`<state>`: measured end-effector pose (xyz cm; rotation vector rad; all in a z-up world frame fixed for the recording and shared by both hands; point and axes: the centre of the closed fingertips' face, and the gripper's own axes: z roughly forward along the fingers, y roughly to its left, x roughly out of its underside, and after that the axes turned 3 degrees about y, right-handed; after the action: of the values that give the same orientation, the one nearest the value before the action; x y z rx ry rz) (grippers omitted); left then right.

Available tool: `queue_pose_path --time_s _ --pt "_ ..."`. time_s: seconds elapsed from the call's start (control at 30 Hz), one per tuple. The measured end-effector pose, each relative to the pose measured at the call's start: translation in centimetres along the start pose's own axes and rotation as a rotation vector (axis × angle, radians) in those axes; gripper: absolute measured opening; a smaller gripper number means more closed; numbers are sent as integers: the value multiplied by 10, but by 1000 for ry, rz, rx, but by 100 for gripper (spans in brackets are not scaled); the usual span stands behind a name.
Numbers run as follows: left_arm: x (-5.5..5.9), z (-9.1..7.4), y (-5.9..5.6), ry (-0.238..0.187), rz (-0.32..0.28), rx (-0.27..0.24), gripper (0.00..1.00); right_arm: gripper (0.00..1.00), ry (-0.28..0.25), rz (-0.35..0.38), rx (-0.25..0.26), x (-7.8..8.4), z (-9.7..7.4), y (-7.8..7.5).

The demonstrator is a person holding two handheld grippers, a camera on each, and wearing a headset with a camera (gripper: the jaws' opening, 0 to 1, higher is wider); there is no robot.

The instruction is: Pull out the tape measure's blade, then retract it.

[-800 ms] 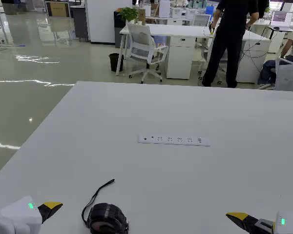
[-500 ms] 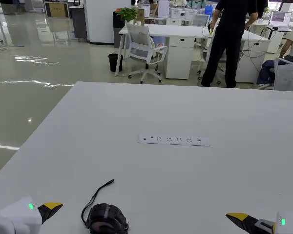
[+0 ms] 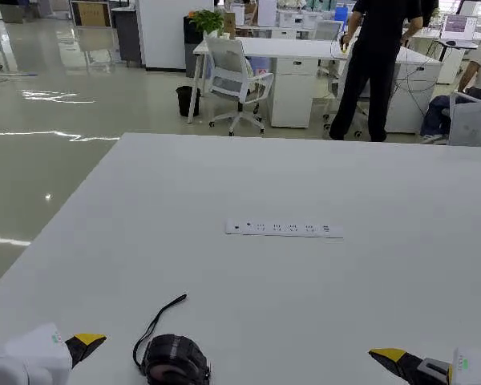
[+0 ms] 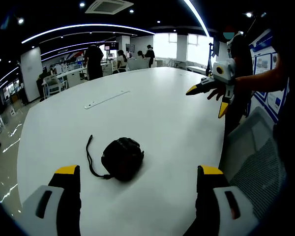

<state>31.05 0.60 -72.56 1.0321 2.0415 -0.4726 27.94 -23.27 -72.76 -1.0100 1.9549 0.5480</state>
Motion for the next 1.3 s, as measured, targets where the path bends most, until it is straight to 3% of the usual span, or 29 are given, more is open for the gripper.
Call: queue_pose_path --time_s 0.43,0.93,1.3 --pt "1 11 7 48 63 48 93 85 13 -39 -23 -2 7 -8" --pt "4 28 14 123 193 127 81 75 29 -82 -64 -6 24 -13" --pt "13 36 20 193 270 189 71 69 44 -117 -83 -9 36 -16"
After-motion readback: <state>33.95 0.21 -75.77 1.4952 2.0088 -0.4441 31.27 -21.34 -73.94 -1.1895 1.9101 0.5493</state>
